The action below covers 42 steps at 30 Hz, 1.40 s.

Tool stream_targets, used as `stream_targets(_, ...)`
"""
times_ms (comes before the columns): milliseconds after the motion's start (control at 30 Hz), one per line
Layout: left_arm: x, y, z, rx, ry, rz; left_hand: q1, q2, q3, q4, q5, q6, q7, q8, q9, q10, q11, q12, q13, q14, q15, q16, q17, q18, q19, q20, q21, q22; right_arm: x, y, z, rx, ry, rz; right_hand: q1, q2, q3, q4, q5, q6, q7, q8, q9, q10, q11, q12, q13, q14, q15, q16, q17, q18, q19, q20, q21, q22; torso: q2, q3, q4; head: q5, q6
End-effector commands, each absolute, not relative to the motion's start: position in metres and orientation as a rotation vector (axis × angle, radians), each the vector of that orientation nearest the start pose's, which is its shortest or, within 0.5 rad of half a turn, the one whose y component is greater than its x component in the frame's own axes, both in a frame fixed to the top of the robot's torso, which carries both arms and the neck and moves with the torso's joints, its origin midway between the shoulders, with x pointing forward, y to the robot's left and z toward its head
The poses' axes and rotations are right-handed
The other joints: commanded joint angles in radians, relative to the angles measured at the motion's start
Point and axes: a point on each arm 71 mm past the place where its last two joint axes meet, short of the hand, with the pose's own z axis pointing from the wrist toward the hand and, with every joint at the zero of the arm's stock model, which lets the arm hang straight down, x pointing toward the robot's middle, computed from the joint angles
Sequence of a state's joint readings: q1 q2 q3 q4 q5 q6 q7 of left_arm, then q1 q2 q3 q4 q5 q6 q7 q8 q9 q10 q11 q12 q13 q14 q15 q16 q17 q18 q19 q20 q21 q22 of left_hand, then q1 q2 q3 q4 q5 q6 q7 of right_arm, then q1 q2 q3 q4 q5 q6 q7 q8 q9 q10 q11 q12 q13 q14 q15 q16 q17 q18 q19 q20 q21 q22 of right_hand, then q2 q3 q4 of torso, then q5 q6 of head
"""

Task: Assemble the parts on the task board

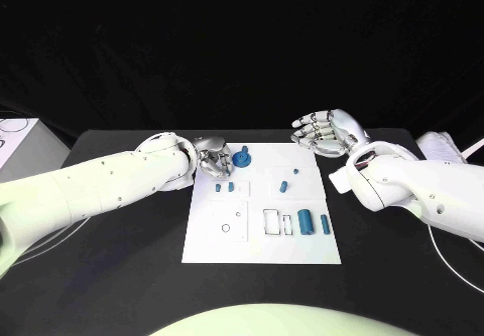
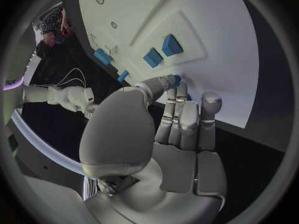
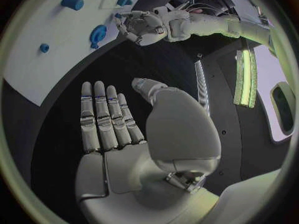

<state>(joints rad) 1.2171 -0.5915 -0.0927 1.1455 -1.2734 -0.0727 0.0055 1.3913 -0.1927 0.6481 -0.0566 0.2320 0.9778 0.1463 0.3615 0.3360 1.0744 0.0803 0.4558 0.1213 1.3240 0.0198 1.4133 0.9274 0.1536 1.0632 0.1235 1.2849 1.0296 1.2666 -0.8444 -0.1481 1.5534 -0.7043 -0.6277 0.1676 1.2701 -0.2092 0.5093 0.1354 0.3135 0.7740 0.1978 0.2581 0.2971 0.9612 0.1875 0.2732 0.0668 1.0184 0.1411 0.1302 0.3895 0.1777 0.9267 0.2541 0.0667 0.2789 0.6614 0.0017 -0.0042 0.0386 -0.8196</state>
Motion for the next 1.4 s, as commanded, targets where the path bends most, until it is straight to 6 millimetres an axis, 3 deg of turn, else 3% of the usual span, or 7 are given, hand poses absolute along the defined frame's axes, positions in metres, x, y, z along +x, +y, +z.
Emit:
stream_targets(33,0.5354,0.1710,-0.2362,0.141,1.985,-0.688,-0.002,0.005,-0.006,0.002,0.003,0.008,0.001,-0.006,0.001,0.007,0.002,-0.006,0.000,-0.002,-0.004,-0.002,0.000,-0.015,-0.005,-0.004,-0.003,-0.002,0.4823,-0.2057,-0.1743,0.474,1.481,1.040,-0.003,0.006,-0.003,0.000,0.006,0.006,0.055,-0.003,-0.001,0.007,0.000,-0.002,-0.001,0.008,0.001,-0.006,-0.001,0.006,0.000,0.000,-0.002,-0.001,0.000,0.0003,0.0006,-0.002,-0.003)
stream_targets(800,0.5357,0.1739,-0.2423,0.139,1.995,-0.664,-0.008,0.006,-0.010,0.001,0.005,0.005,0.001,-0.015,0.000,0.001,0.003,-0.021,0.001,-0.005,-0.003,-0.004,-0.004,-0.011,-0.022,-0.005,-0.014,-0.019,0.4823,-0.2065,-0.1743,0.475,1.480,1.038,-0.003,0.007,-0.004,-0.001,0.008,0.008,0.055,-0.003,-0.003,0.008,0.000,-0.002,-0.002,0.010,0.001,-0.007,-0.006,0.006,0.002,0.000,-0.001,-0.009,-0.002,0.0004,0.0009,-0.004,-0.005)
stream_targets(1400,0.5356,0.1744,-0.2402,0.118,1.963,-0.681,-0.040,-0.016,-0.009,0.002,0.008,-0.071,0.017,-0.087,-0.023,-0.025,0.019,-0.081,-0.003,-0.035,0.012,-0.013,-0.041,-0.005,-0.053,0.010,-0.042,-0.053,0.4826,-0.2073,-0.1743,0.475,1.478,1.036,-0.003,0.006,-0.004,-0.001,0.008,0.008,0.055,-0.004,-0.004,0.008,0.000,-0.002,-0.002,0.011,0.001,-0.008,-0.007,0.006,0.002,0.000,-0.001,-0.012,-0.002,0.0007,0.0008,-0.004,-0.002)
